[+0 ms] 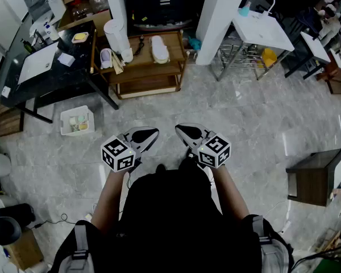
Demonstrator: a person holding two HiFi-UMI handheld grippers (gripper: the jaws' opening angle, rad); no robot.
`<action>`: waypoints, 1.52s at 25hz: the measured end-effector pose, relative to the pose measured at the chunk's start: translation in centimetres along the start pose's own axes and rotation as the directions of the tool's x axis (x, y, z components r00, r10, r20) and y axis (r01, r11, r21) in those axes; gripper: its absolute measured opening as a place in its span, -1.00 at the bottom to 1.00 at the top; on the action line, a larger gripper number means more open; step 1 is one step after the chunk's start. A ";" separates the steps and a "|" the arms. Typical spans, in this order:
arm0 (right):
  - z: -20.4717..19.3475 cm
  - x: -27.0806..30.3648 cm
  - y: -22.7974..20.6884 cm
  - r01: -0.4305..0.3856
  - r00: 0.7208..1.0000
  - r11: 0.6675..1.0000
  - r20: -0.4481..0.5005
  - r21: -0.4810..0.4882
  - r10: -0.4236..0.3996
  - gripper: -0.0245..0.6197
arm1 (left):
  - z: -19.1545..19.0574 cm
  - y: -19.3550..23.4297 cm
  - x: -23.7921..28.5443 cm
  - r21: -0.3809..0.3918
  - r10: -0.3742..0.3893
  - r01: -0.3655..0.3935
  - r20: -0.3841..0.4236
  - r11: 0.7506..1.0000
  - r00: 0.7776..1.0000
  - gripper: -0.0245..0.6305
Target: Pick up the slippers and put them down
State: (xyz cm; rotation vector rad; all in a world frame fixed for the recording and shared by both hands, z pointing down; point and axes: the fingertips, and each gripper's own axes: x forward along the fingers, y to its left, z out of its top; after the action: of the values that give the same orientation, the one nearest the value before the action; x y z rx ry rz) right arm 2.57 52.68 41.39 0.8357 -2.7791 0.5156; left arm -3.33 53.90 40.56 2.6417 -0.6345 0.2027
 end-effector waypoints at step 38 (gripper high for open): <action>4.8 -1.8 -9.6 -0.336 0.941 0.941 0.027 -0.048 0.338 -0.90 | 5.5 3.3 10.5 -0.089 0.273 -0.264 0.115 0.961 0.955 -0.89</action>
State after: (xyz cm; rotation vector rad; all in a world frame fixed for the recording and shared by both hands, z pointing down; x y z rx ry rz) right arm 9.05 44.20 39.11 0.3594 -2.9683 0.4946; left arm 4.67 44.72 39.25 2.5057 -1.0248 0.0890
